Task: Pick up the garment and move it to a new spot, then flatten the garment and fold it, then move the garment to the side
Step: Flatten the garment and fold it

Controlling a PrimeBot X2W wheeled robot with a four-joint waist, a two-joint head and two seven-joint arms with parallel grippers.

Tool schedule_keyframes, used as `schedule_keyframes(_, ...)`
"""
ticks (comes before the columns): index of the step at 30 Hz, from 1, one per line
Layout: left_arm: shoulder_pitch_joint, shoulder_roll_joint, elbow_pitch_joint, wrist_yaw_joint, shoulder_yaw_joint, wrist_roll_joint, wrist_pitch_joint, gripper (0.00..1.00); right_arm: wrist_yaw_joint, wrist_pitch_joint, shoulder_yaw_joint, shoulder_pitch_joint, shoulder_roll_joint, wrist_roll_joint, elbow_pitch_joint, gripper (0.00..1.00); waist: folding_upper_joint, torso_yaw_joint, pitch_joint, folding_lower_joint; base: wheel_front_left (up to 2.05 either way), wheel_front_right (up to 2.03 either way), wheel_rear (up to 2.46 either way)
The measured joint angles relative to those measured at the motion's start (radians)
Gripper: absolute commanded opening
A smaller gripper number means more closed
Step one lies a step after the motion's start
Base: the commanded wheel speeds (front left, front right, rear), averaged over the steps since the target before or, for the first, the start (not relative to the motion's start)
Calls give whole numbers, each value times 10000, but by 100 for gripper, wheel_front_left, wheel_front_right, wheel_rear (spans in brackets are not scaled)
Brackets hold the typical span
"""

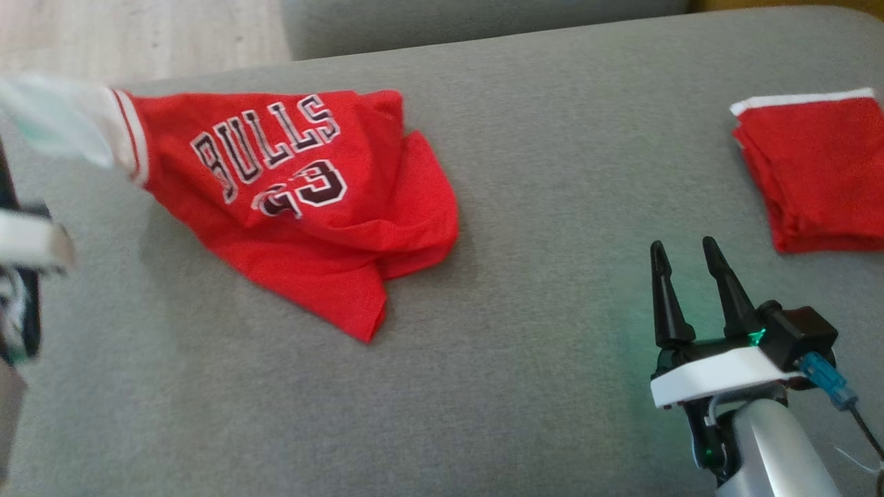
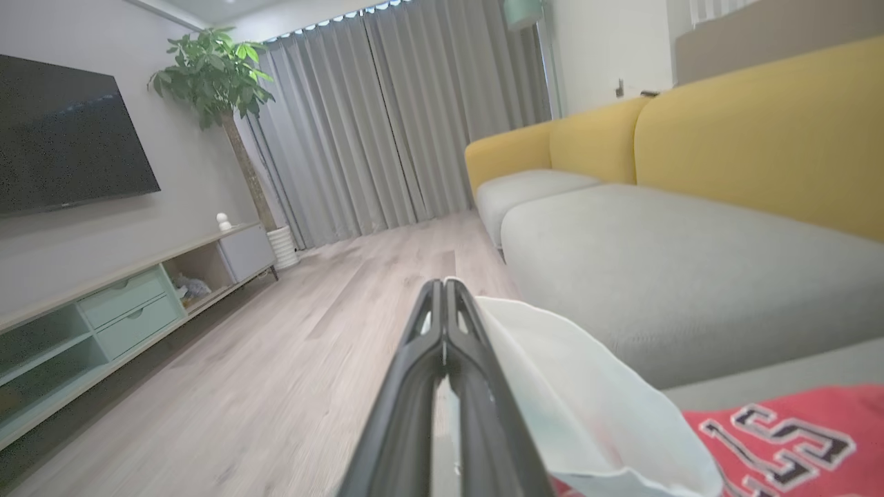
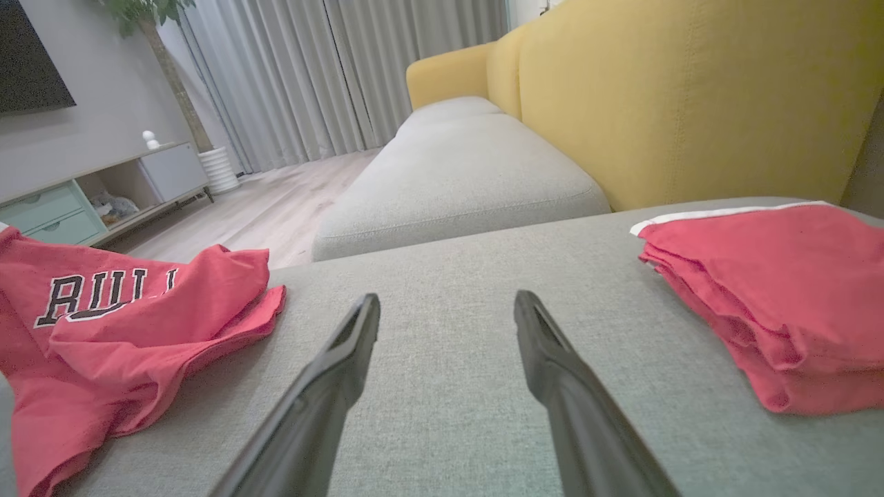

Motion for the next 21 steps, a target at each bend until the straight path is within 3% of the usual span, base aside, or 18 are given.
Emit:
schedule_keyframes(2,522,10,-42,92,-184,35,81,0,0,0,2,-1,0,-59,15,100,0,182,-18,0,0,0,0)
schedule_keyframes(3,786,-15,-38,146,-228,29,217,27,0,0,15,0,0,-100,25,100,0,269,-30,0,0,0,0)
schedule_keyframes(4,1042,-54,-36,240,-259,15,276,94,0,0,13,-1,0,-142,42,100,0,355,-45,0,0,0,0)
schedule_keyframes(5,1288,-81,-36,364,-284,15,276,100,0,0,17,-1,0,-186,59,100,0,445,-66,0,0,0,0)
schedule_keyframes(8,1771,-186,-184,554,-430,6,240,100,0,0,4,-1,0,-224,96,100,0,686,-155,0,0,0,0)
schedule_keyframes(21,3056,-1733,-2596,1327,-594,-29,-454,100,0,0,71,1,-2,-736,109,100,0,1947,-709,0,0,0,0)
